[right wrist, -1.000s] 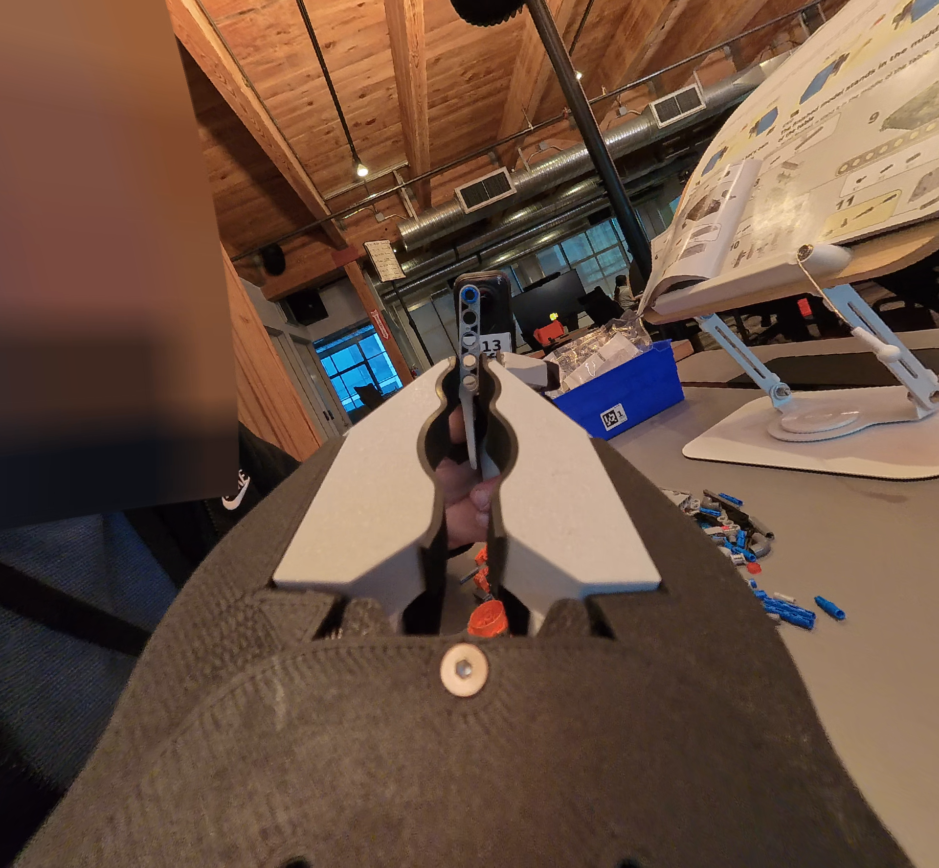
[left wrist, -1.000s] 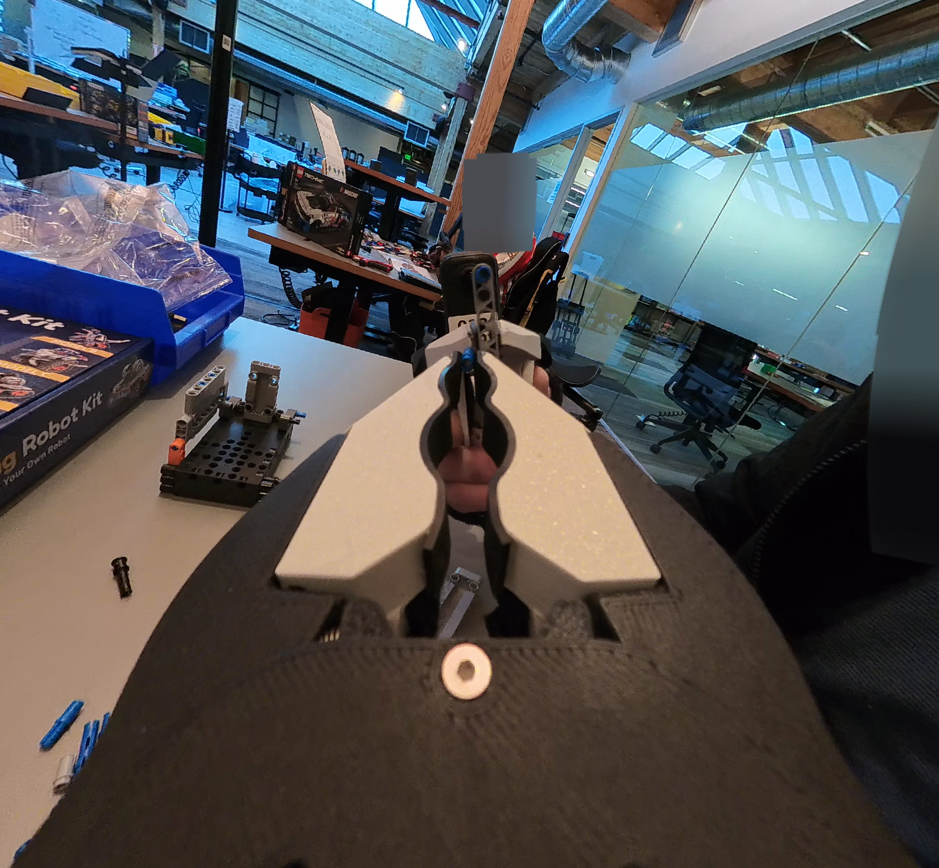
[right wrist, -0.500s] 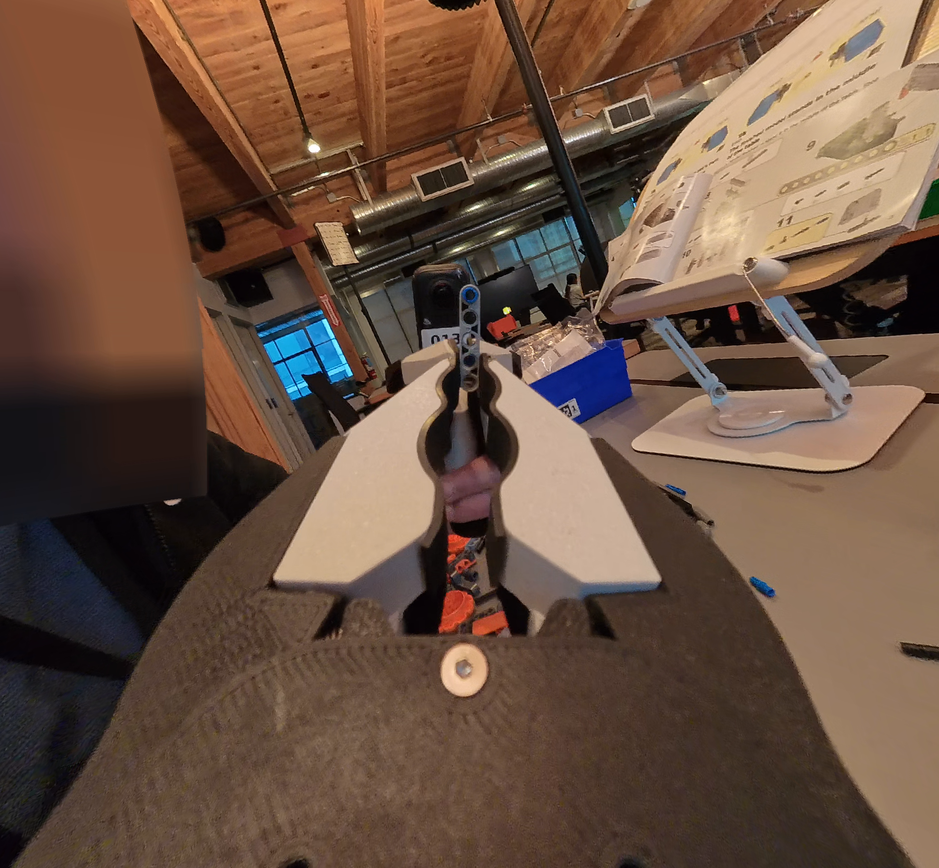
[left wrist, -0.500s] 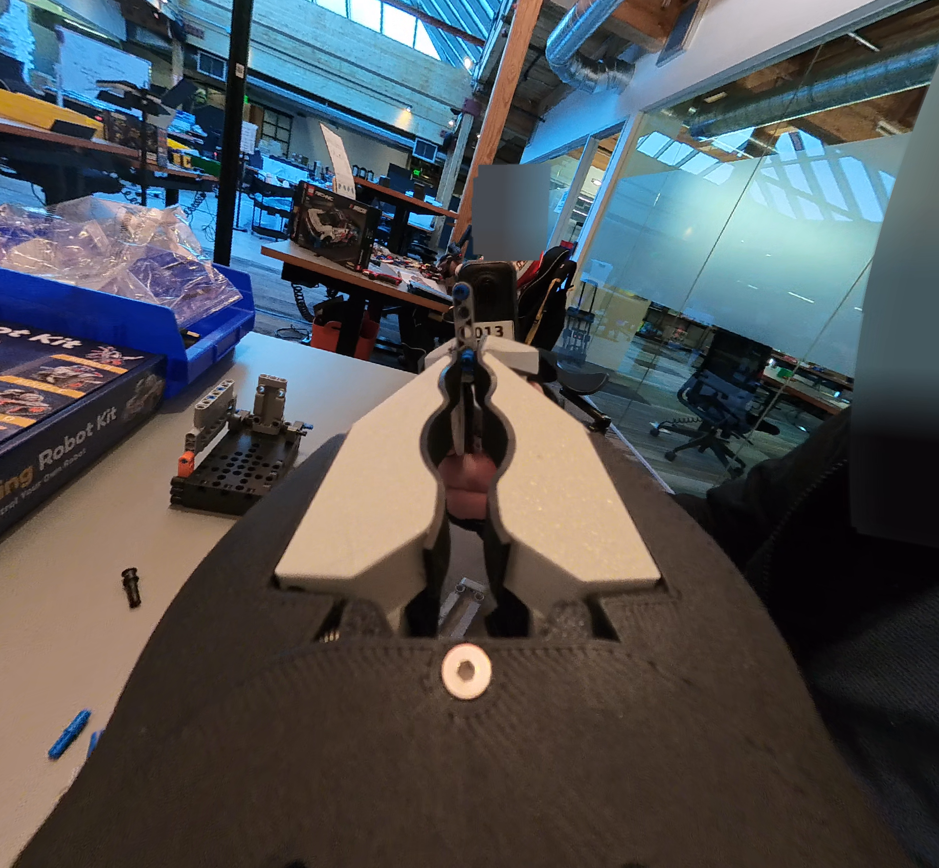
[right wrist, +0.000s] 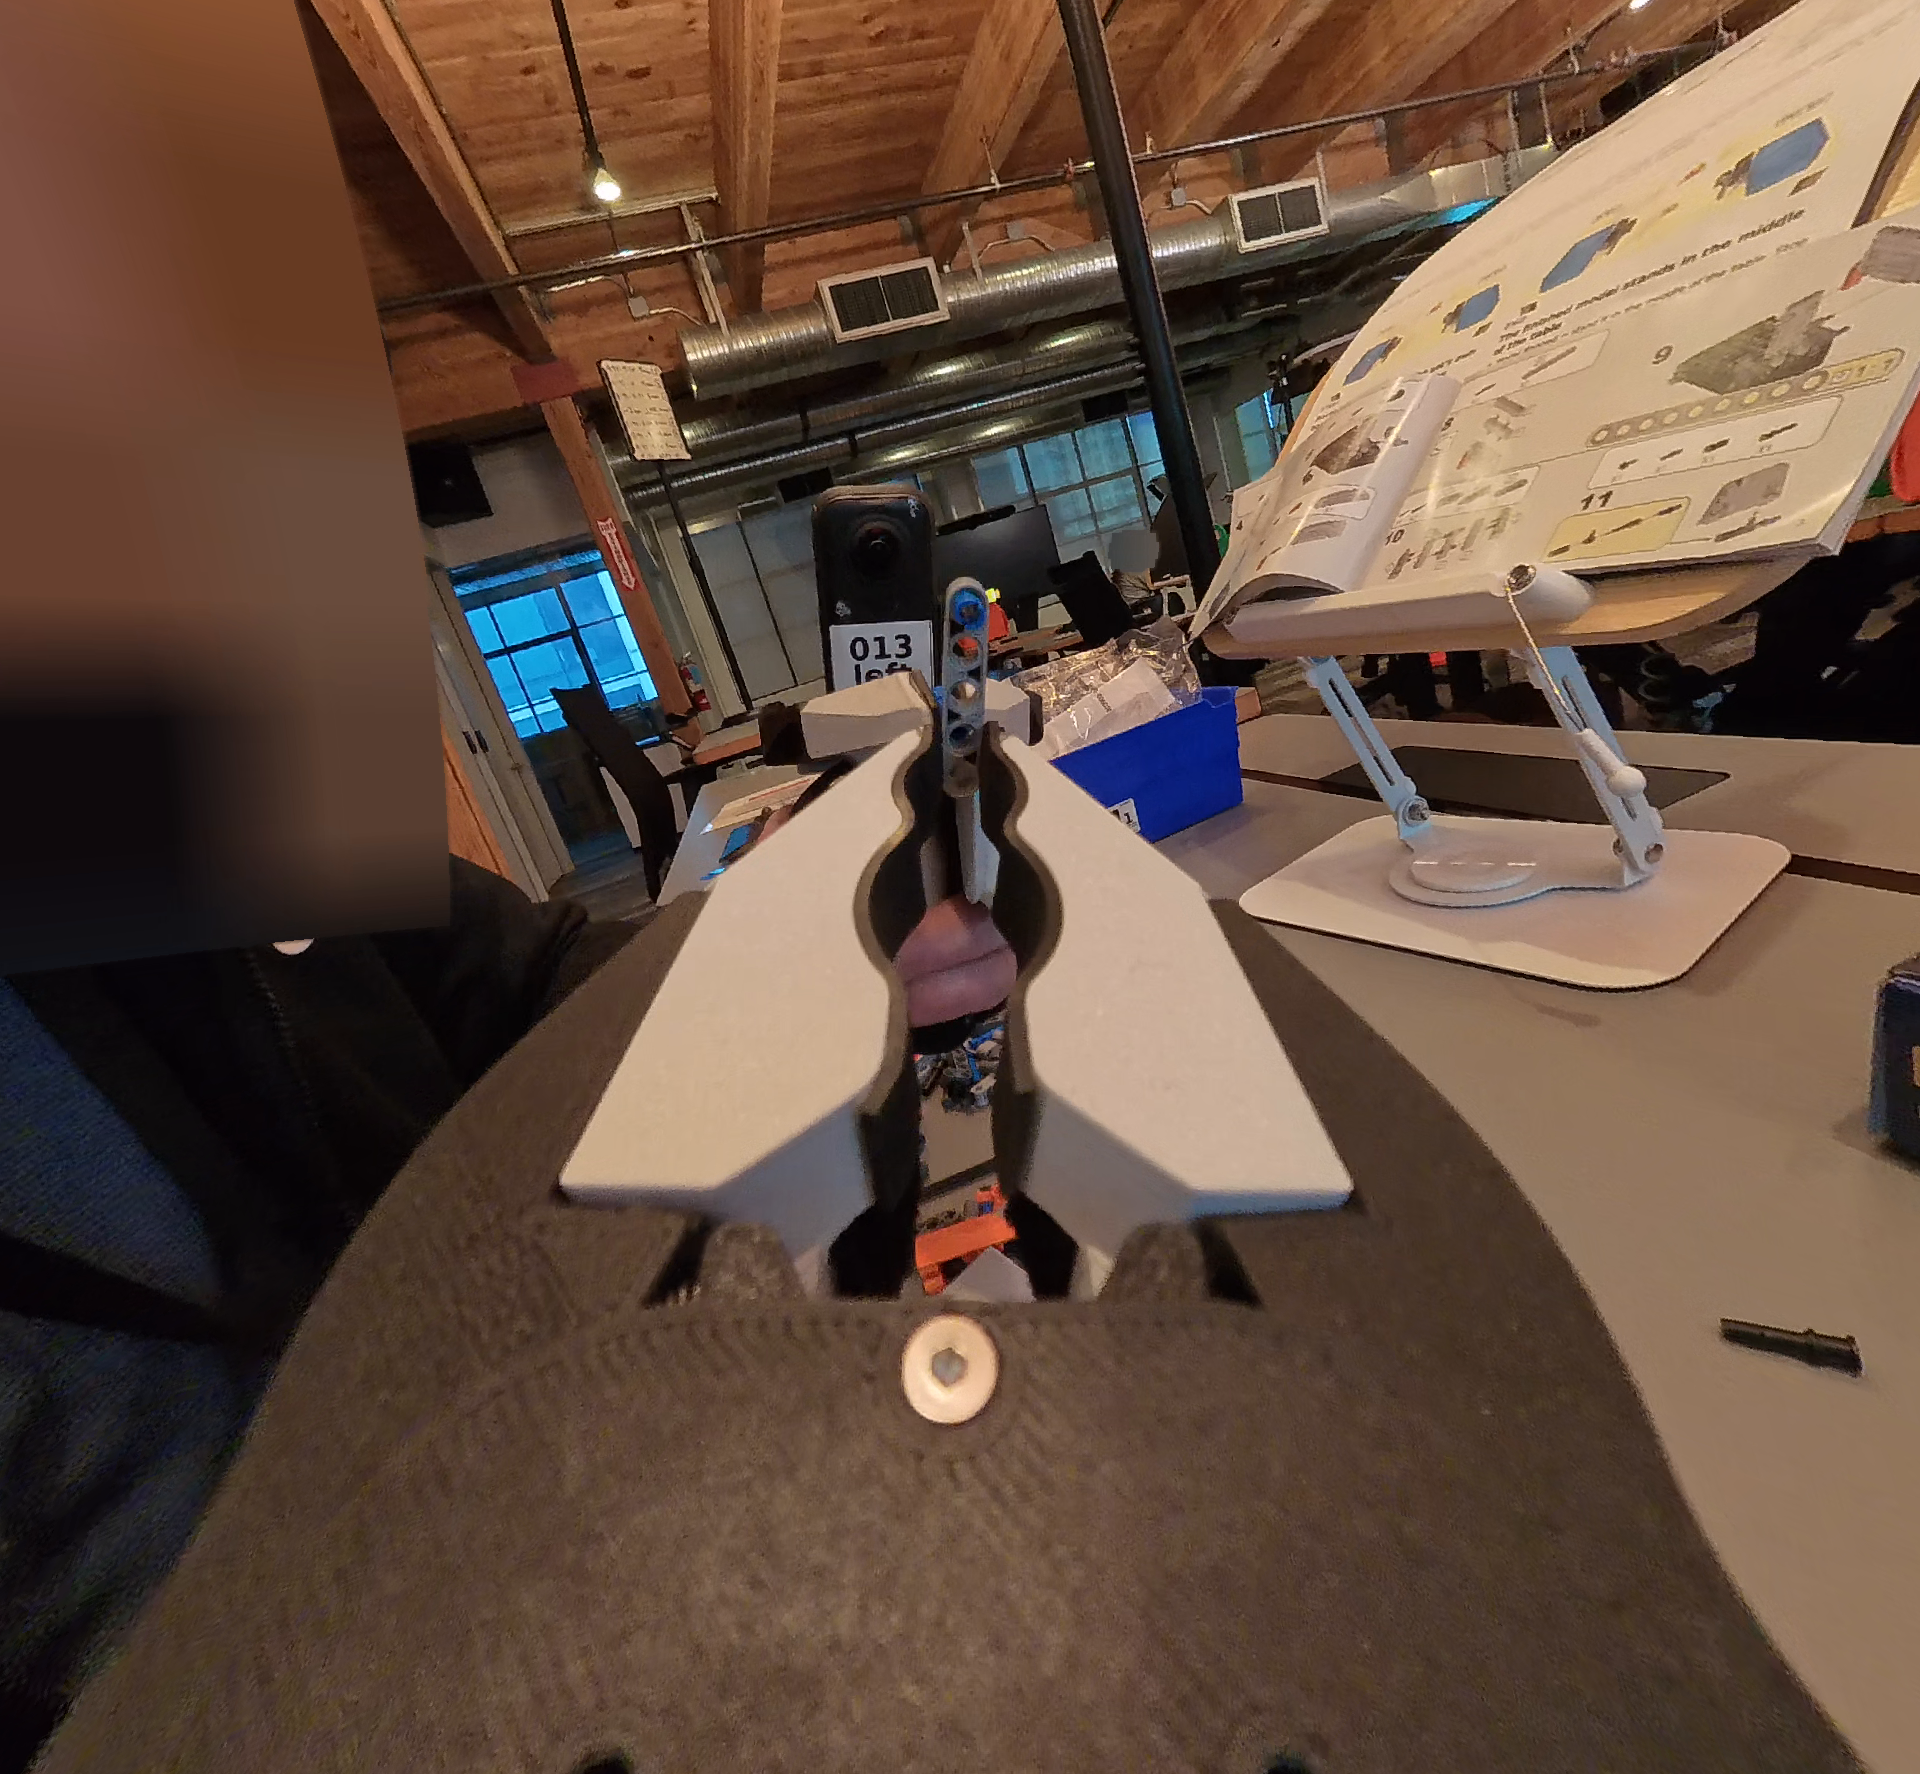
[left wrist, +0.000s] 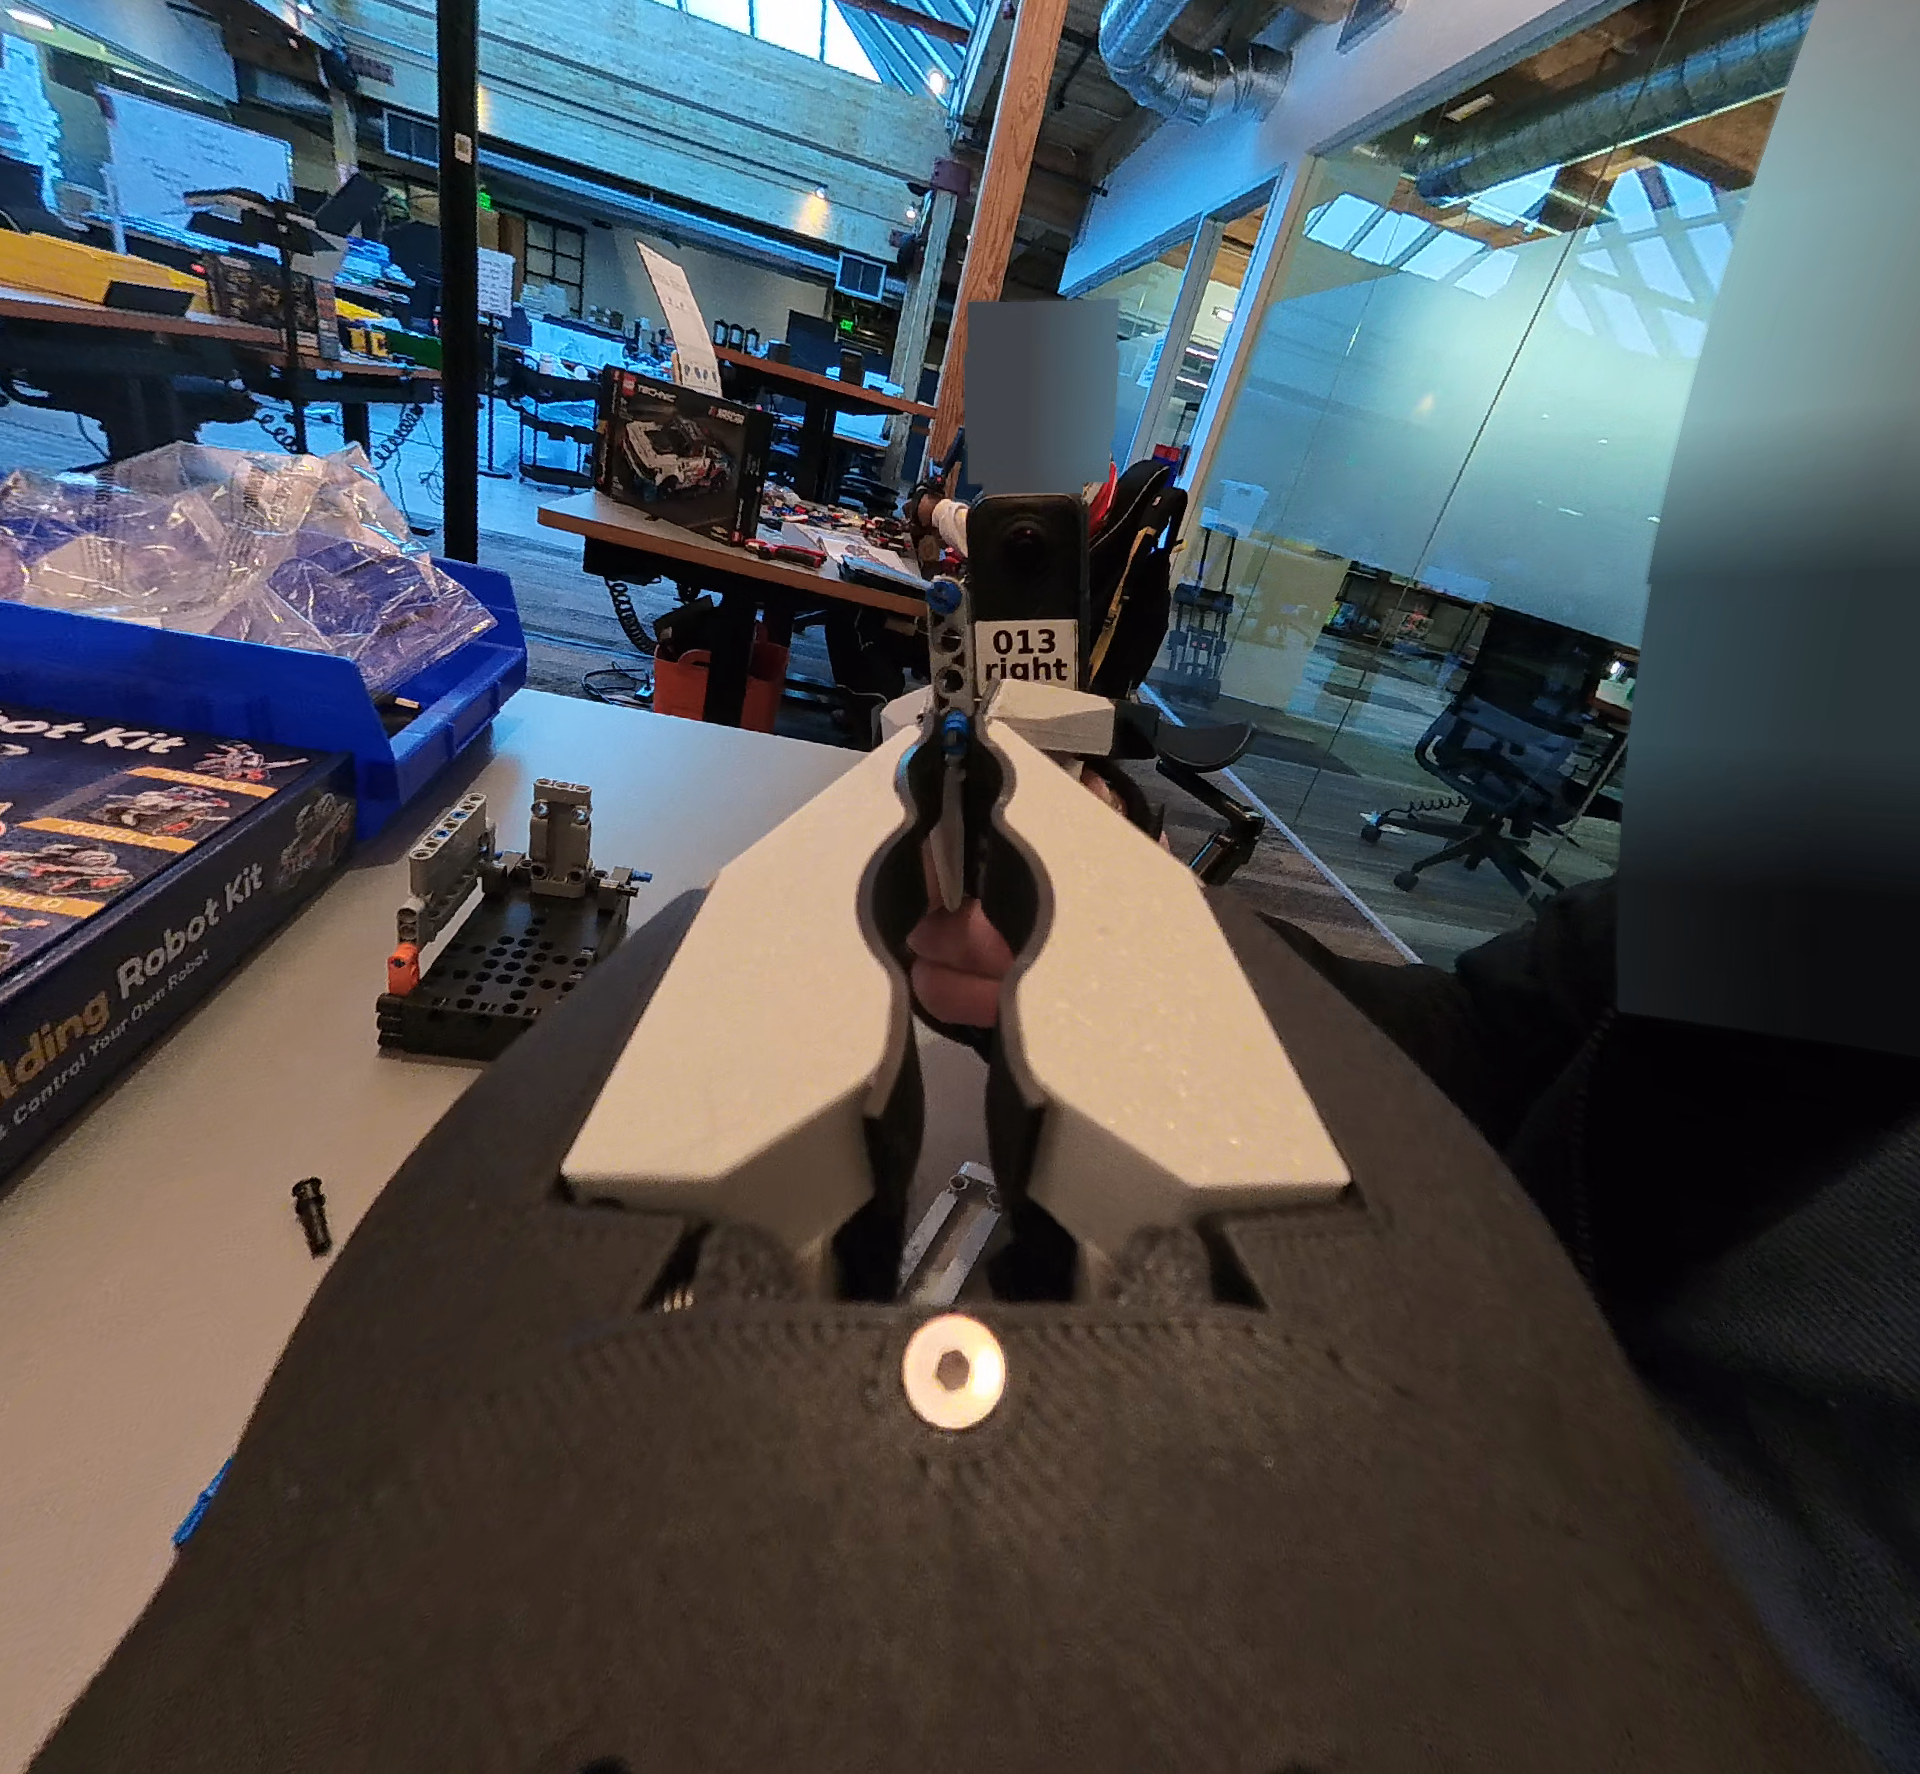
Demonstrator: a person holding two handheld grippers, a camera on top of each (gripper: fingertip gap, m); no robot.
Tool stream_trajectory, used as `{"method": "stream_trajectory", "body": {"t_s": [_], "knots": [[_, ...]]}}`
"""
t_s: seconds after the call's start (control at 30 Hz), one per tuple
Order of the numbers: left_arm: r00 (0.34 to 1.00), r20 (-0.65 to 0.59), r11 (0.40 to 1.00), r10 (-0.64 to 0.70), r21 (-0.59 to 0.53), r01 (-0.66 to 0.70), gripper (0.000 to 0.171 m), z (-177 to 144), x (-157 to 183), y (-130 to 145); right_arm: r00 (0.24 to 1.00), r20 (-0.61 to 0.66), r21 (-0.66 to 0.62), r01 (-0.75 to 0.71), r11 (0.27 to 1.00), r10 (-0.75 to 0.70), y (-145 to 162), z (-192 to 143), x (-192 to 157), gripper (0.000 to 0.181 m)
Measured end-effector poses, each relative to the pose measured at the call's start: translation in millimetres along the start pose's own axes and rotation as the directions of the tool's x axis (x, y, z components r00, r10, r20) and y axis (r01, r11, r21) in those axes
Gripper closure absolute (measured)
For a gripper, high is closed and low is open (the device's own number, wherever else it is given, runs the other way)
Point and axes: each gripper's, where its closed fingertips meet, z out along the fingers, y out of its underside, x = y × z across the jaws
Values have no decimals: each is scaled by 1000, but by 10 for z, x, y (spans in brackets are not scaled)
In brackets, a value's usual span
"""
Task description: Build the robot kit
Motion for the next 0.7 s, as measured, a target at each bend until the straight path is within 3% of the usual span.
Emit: {"method": "stream_trajectory", "body": {"t_s": [0.4,0.7], "knots": [[998,-57,999,-26,32,28,171,13,93,-14,998,47,-17,47,999,-46,-13,-15,-92,178],[999,3,998,49,33,-49,170,28,128,-39,992,9,-6,127,992,-127,-37,-17,-121,177]]}}
